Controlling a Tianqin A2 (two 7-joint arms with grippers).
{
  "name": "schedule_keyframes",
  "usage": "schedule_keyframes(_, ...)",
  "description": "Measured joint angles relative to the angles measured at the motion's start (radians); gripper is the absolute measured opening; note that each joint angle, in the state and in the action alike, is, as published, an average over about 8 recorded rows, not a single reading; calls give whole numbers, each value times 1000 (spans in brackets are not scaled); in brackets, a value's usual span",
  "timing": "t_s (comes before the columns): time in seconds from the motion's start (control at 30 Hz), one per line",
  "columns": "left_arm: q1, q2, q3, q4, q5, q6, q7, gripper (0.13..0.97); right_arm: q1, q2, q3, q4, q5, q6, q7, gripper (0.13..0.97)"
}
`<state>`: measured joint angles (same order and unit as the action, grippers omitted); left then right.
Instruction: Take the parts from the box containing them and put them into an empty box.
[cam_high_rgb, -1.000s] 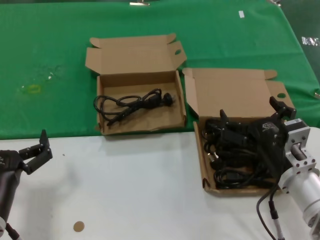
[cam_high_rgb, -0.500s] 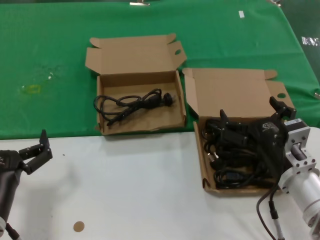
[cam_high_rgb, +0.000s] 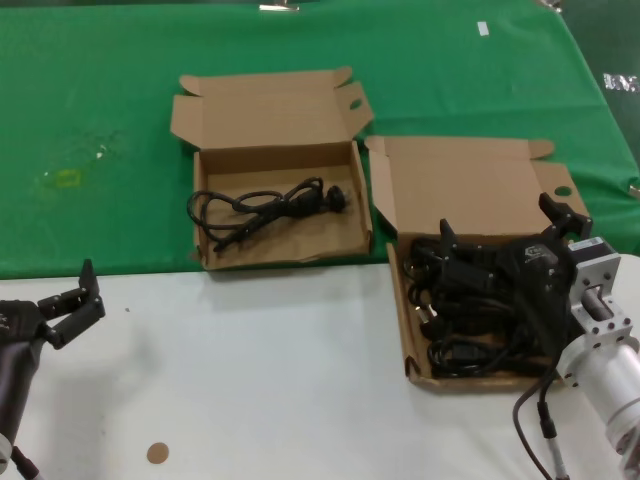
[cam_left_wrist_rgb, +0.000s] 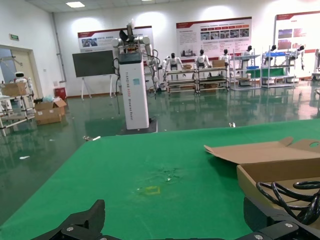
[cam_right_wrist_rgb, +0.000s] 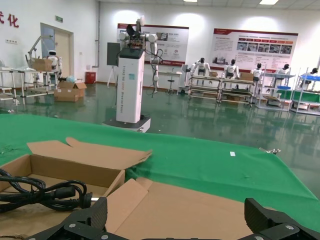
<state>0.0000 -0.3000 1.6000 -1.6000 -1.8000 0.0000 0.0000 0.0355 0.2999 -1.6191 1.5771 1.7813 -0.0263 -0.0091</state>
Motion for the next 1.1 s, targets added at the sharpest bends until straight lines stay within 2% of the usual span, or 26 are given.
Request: schedule_keyframes(1.1,0,0,0,0,0,0,0,966,0,0,0,0,0,0,0,966)
